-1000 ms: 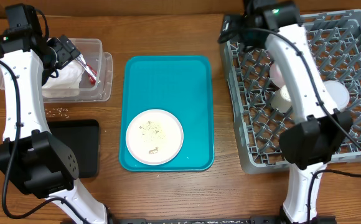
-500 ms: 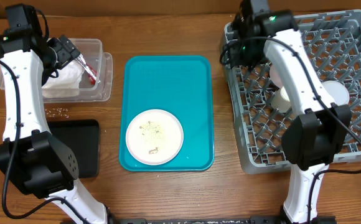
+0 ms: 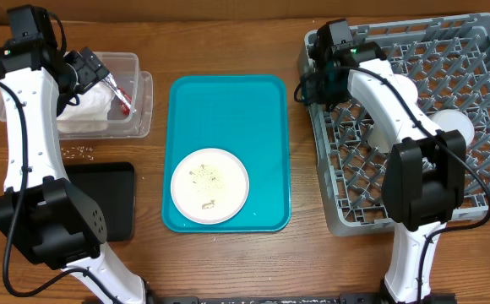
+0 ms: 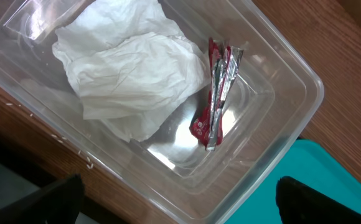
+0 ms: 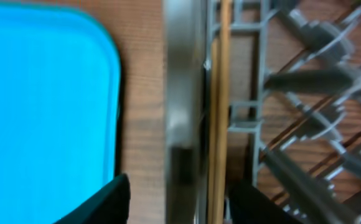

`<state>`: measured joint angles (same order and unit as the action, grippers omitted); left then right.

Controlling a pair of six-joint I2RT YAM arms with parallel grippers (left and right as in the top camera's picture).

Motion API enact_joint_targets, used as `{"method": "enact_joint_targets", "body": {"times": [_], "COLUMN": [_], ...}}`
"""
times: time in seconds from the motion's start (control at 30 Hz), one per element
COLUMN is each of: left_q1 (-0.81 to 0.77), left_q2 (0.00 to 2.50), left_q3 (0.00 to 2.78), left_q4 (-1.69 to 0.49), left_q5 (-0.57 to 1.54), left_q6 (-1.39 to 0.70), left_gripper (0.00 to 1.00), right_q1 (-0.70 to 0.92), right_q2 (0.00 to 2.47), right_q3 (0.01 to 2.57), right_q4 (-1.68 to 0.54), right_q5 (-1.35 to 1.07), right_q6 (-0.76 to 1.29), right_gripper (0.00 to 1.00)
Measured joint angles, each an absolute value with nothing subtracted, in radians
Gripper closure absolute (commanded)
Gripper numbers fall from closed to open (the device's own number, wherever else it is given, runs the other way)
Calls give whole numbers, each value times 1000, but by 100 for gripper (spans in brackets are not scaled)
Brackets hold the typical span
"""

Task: Sort waste into correct bins and load items into the dishwasher
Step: 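Raise the right gripper out of the rack and move it right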

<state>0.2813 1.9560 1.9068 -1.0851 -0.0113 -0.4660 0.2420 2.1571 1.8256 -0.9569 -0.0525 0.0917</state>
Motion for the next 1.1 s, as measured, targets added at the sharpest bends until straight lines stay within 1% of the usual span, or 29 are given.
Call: {"method": "enact_joint_targets", "body": {"times": [0.07,0.17,0.23,0.7,0.77,0.9,0.93,1.0,1.07,1.1], "left_q1": [281,281,281,281,281,281,281,281,281,281], "left_q2": [1956,1956,1956,1956,1956,1956,1956,1956,1956,1956], "left_q3": [1907,1907,1907,1907,1907,1907,1907,1907,1907,1907], "left_q4": [-1085,-1085,-1085,-1085,-1085,-1085,-1085,-1085,-1085,-1085], "left_q5": [-11,-11,-11,-11,-11,-11,-11,-11,-11,-11], "left_q6": [-466,-466,-466,-466,-466,-466,-466,-466,-466,-466], "left_gripper": [0,0,0,0,0,0,0,0,0,0], "right_q1": [242,241,240,210,206,191,189,188,187,186], "right_q2": [2157,2157,2157,2157,2157,2157,2157,2157,2157,2157], "right_q3": [1826,1826,1826,1826,1826,1831,1835,1869,1903,1918], "right_q4": [-932,-904,-886,-827,-827,-854,-862,-914,-949,-965], "right_q5": [-36,0,18,25,19,2,-4,-22,-30,-33], "right_q6": [120,154,175,225,229,229,231,229,230,231], "right_gripper": [52,59,60,58,48,38,36,26,22,13]}}
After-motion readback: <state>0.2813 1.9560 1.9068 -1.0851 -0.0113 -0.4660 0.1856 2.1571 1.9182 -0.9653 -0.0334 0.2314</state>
